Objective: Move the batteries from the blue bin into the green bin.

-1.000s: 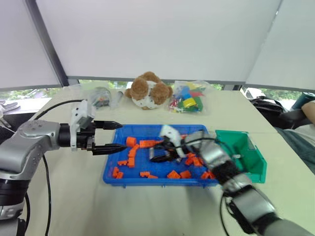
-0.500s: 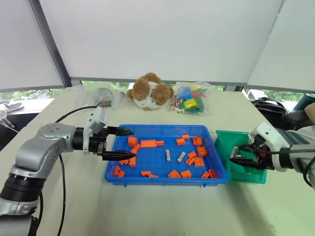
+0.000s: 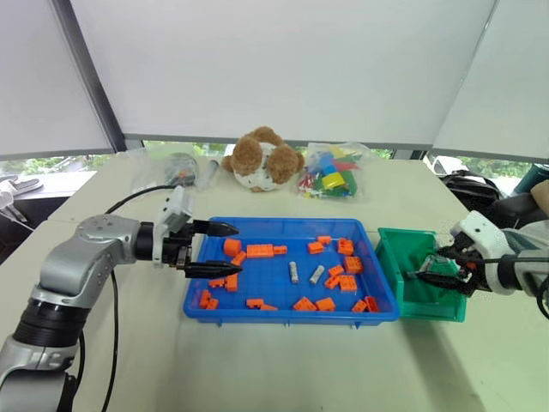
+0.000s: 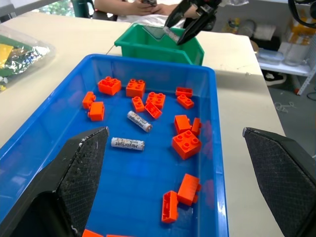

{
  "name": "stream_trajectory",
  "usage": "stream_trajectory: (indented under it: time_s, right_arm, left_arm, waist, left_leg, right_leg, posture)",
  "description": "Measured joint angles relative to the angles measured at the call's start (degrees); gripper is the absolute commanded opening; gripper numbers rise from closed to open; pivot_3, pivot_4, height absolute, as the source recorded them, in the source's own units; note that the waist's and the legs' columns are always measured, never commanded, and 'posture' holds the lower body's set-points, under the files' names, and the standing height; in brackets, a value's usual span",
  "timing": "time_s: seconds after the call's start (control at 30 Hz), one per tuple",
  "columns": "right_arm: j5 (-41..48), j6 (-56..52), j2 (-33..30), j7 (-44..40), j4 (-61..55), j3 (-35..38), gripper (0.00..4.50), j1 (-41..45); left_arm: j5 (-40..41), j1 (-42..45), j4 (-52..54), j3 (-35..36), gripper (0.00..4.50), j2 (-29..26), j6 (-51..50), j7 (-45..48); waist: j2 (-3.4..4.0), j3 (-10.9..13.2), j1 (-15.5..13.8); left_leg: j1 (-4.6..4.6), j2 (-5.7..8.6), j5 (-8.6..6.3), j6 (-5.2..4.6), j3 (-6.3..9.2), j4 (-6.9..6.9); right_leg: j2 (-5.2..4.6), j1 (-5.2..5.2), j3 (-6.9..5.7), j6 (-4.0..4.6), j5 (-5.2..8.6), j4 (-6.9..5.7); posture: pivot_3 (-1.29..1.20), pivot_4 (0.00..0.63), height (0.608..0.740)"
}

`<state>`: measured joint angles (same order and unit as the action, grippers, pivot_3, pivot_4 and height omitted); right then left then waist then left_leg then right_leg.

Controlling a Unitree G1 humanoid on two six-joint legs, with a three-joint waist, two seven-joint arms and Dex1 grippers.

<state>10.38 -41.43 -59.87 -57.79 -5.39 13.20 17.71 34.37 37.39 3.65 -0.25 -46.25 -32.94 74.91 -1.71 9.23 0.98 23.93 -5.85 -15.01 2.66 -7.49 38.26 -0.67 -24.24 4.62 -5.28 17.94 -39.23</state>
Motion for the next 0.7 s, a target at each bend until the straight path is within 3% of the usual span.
stream_trajectory:
  time_s: [0.3, 0.4, 0.57, 0.7]
  right_arm:
    - [6.4, -3.1, 1.0, -2.2, -7.2, -5.4, 4.48, 11.0]
    - [8.2, -5.3, 4.9, -1.6, -8.5, -9.2, 4.48, 14.6]
    - [6.6, -4.4, 16.7, 0.2, -8.8, -24.3, 4.48, 18.8]
    - [3.9, -0.3, 20.0, -0.6, -3.8, -30.7, 4.48, 22.2]
  left_arm:
    - [0.1, -1.2, 1.5, 0.9, 4.50, -0.4, -0.5, -0.6]
    - [0.1, -1.2, 1.4, 1.2, 4.50, -0.7, -0.6, -0.6]
    - [0.1, -0.2, 1.3, 1.2, 4.50, -0.8, -0.7, -0.4]
    - [0.1, -0.1, 1.2, 1.3, 4.50, -1.3, -1.5, -0.3]
  waist:
    - [0.01, 0.0, 0.0]
    - [0.00, 0.0, -0.1]
    - [0.00, 0.0, 0.1]
    - [0.01, 0.0, -0.3]
  left_leg:
    - [0.00, -0.01, 0.00, 0.00, 0.00, -0.01]
    - [0.01, -0.01, 0.00, 0.00, -0.02, 0.02]
    - [0.06, -0.01, 0.00, 0.00, 0.00, 0.02]
    - [0.29, -0.01, 0.00, -0.01, -0.01, 0.19]
  right_leg:
    - [0.00, -0.02, 0.00, 0.00, 0.00, -0.01]
    - [-0.01, -0.01, 0.00, 0.00, 0.00, -0.01]
    - [0.01, -0.10, -0.01, 0.01, 0.00, -0.07]
    - [-0.02, -0.20, -0.02, 0.00, 0.00, -0.02]
  posture:
    - [0.00, 0.150, 0.734]
    - [0.00, 0.150, 0.734]
    - [0.00, 0.150, 0.734]
    - [0.00, 0.150, 0.734]
